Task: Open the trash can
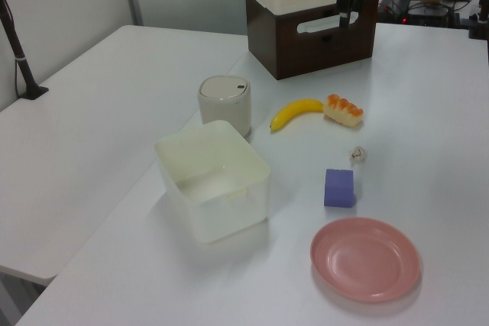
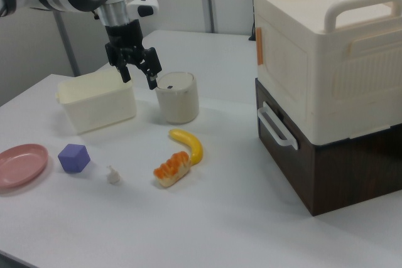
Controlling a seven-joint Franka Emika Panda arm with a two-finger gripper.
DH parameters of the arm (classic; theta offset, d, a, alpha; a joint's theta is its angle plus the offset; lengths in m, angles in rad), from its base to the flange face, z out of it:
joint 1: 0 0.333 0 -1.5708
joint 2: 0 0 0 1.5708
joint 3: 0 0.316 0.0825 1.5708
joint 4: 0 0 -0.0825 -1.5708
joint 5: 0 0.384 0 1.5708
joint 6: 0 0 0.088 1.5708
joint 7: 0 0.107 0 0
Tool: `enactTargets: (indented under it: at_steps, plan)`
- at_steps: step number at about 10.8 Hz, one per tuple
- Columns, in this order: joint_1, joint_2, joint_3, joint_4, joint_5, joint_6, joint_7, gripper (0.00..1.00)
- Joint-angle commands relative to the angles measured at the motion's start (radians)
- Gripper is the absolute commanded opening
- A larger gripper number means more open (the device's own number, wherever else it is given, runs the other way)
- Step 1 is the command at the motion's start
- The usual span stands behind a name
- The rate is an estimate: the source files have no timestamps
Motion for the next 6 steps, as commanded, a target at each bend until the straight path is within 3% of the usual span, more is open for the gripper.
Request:
enactTargets:
  at_steps: [1,6]
  plan:
    - [-0.01,-0.024,-0.005,0.0,-0.01,-0.03,-0.046,1.0]
    - [-0.009,-0.016,-0.006,0.002,-0.006,-0.03,-0.041,1.0]
